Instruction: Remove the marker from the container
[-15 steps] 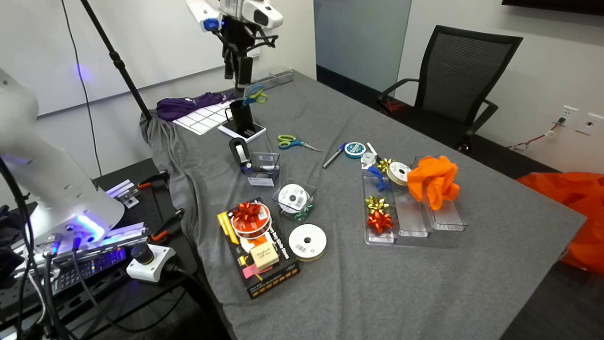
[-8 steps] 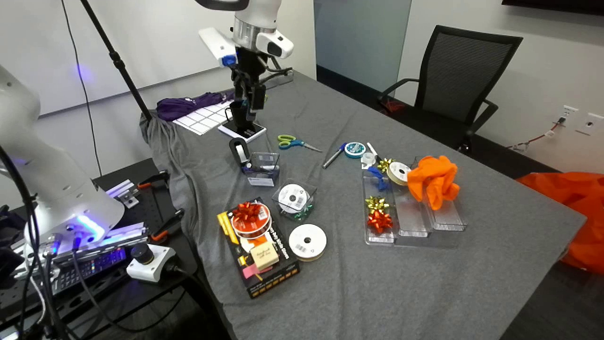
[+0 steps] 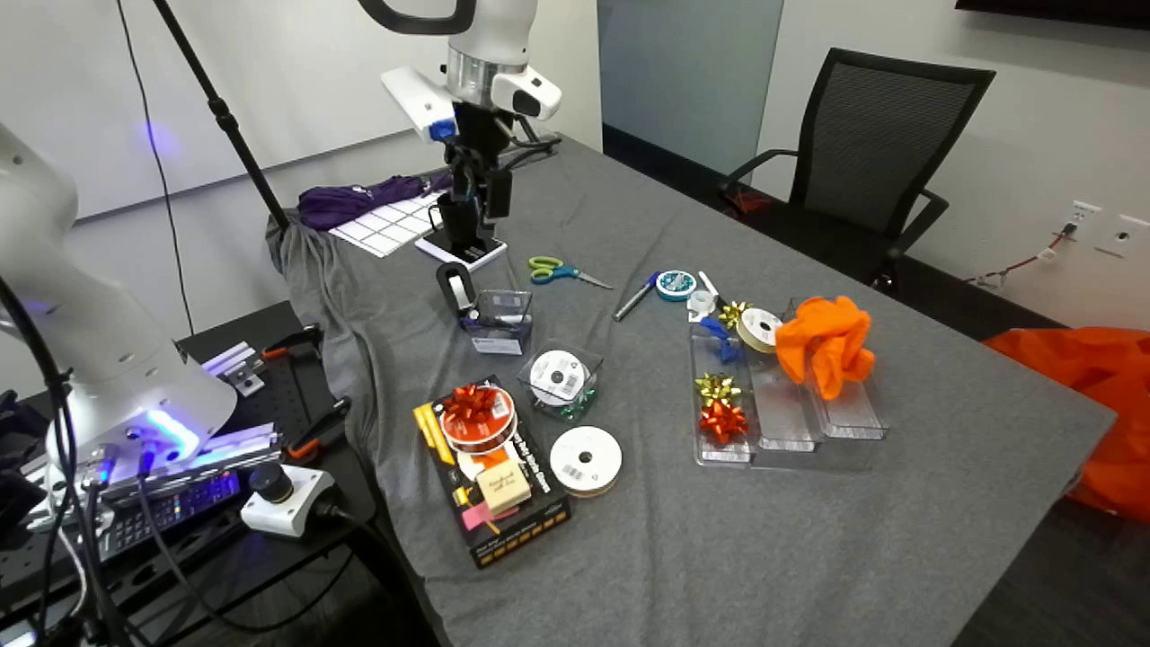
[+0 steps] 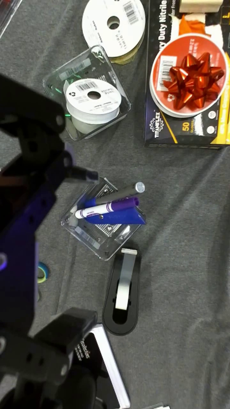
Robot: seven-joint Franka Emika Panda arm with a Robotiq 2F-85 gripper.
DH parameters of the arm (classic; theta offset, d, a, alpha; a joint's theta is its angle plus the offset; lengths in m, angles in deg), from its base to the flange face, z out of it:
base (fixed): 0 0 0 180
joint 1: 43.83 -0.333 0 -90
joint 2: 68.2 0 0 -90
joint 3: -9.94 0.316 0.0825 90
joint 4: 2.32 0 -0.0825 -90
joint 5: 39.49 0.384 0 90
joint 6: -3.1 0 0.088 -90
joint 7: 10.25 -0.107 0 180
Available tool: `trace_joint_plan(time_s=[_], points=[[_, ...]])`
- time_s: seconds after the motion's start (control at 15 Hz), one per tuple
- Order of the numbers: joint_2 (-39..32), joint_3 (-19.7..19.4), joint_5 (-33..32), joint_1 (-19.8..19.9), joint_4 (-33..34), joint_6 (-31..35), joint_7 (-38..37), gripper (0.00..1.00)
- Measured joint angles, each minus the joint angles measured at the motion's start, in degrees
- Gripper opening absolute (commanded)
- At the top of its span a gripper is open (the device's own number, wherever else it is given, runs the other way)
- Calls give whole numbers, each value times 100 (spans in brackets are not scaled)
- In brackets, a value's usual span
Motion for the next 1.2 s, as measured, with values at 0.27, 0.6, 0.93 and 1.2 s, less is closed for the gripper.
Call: trace_joint_plan(time_s=[0.27,0.6,0.93,1.2], points=[[-238,2,-18,0,-77,355,-39,100],[-851,5,-10,6,-167,867,-114,100],[-1271,37,1,83,-166,961,-44,100],[-1512,39,-21,134,-166,1090,-34,100]])
